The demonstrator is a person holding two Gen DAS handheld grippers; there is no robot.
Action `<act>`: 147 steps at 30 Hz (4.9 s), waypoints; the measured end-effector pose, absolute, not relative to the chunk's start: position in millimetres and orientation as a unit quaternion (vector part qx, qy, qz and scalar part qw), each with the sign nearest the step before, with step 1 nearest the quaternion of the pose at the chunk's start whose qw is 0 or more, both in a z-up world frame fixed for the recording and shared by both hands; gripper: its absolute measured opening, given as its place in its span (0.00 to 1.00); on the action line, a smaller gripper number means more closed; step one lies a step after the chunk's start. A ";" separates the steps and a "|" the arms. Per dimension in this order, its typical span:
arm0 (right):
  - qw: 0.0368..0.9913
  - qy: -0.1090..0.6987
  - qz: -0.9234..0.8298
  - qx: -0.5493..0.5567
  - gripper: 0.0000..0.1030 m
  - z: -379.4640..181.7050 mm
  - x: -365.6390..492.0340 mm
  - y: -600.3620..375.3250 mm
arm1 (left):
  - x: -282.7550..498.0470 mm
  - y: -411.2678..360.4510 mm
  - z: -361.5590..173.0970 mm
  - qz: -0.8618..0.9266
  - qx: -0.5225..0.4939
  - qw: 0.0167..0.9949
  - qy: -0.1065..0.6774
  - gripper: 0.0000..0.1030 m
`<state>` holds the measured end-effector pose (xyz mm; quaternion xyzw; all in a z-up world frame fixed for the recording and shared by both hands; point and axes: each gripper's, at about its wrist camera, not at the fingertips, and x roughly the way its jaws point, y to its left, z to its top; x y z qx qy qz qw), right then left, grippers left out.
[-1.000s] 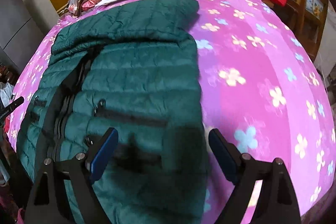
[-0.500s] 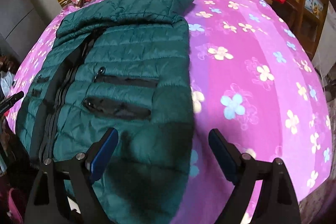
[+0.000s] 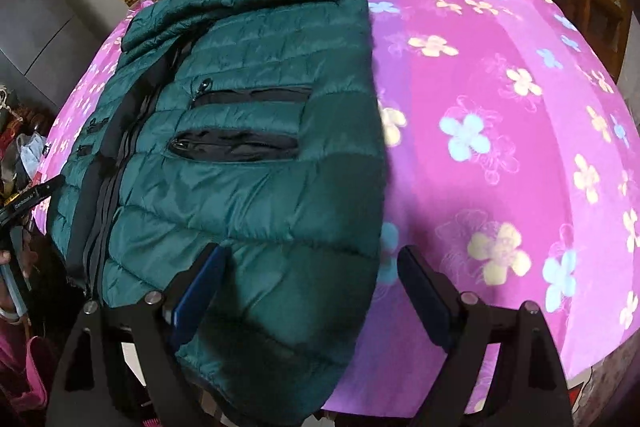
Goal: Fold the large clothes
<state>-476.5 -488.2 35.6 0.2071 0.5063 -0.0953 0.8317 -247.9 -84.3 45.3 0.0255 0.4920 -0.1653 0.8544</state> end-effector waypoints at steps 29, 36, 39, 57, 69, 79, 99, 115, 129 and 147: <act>0.838 0.491 0.004 0.240 0.89 35.3 -487.7 -477.9 | -256.0 -73.3 28.8 -0.186 -0.011 0.822 0.538 0.49; 0.858 0.483 0.002 0.175 0.50 39.5 -476.5 -465.0 | -262.2 -84.5 45.1 -0.189 0.039 0.842 0.503 0.00; 0.871 0.464 0.000 0.160 0.28 54.3 -472.5 -468.6 | -258.0 -84.5 70.7 -0.202 0.027 0.859 0.469 0.00; 0.924 0.344 -0.087 0.146 0.26 147.0 -395.8 -529.0 | -180.8 -144.3 157.2 -0.171 0.012 0.928 0.330 0.00; 0.926 0.316 -0.158 0.131 0.26 158.9 -324.6 -566.0 | -111.3 -182.4 167.3 -0.117 0.004 0.946 0.304 0.00; 0.915 0.321 -0.186 0.160 0.26 140.5 -225.0 -619.7 | -25.3 -238.7 137.7 -0.066 0.030 0.944 0.322 0.00; 0.921 0.245 -0.166 0.252 0.98 116.9 -202.7 -650.6 | -8.9 -188.5 135.8 -0.135 -0.150 0.928 0.314 0.56; 0.895 0.406 -0.160 0.097 0.98 73.5 -90.5 -581.5 | 20.6 -280.3 71.7 -0.087 0.018 0.913 0.399 0.57; 0.899 0.389 -0.169 0.106 0.99 85.8 -109.0 -588.2 | 24.4 -287.3 62.8 -0.080 0.032 0.915 0.395 0.60; 0.884 0.382 -0.217 0.157 1.00 68.2 -138.5 -619.5 | 11.9 -278.3 67.2 -0.081 0.016 0.922 0.378 0.63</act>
